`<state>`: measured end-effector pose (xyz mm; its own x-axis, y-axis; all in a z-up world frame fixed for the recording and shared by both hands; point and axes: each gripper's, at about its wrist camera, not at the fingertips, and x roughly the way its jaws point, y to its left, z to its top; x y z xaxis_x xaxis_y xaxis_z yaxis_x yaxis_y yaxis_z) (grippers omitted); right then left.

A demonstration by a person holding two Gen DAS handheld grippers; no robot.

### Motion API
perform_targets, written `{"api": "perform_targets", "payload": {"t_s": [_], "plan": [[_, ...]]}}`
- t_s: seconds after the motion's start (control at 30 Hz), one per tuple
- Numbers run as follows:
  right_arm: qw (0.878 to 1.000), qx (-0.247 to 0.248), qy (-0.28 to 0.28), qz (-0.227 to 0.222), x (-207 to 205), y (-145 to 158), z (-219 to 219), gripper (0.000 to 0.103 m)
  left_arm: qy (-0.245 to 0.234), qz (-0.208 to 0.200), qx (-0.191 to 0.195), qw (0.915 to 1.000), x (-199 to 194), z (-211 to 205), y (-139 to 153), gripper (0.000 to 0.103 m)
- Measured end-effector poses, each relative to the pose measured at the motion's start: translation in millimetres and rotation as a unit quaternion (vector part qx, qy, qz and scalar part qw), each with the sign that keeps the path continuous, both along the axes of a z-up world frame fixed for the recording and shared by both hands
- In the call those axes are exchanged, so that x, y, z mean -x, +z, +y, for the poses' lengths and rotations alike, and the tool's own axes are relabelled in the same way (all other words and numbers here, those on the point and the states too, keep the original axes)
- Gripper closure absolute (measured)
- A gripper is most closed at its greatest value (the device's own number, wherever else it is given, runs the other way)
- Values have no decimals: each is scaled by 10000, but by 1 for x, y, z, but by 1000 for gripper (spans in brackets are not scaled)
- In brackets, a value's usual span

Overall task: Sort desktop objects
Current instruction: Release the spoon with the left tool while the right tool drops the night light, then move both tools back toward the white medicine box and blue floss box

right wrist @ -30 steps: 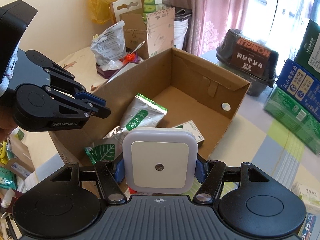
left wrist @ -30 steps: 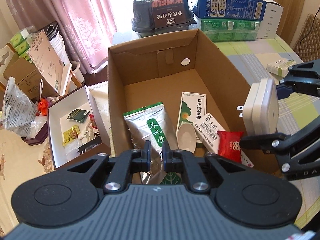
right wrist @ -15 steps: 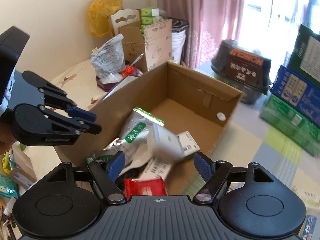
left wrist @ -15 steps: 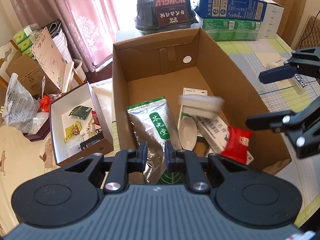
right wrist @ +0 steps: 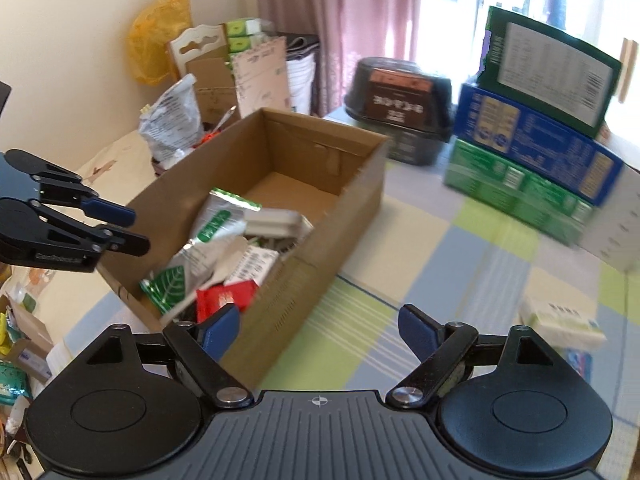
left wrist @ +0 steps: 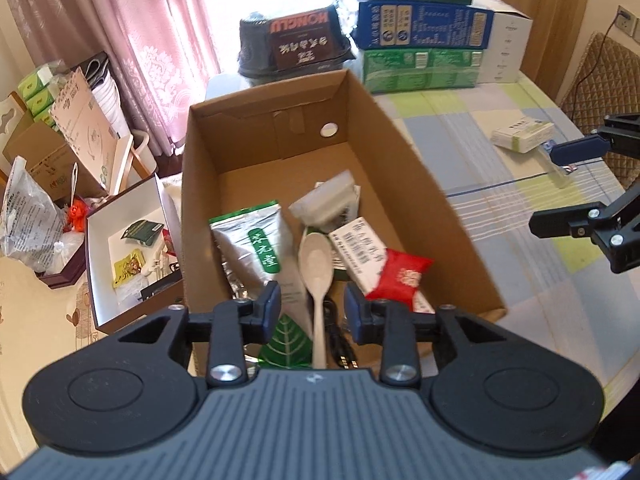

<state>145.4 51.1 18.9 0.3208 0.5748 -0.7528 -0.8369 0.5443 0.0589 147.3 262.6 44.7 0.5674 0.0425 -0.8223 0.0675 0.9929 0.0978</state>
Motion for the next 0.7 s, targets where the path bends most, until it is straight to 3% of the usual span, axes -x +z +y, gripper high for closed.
{"api": "perform_targets", "payload": {"t_s": [0.23,0.4,0.53,0.7], "plan": [[9998,11,-170,-105,12,12,-40,10,-90,-120,-16,9999,17,-25,18,62],[9994,-16,-296,-154,19,20,-64,4,-169,-206,-32,9996,26,-43,29,44],[9988,-59,-469,-150,19,26,-87,2,-271,-245,-77,9993,31,-60,34,38],[9973,-81,-722,-138,15,33,-114,2,-435,-303,-100,9985,34,-79,39,18]]}}
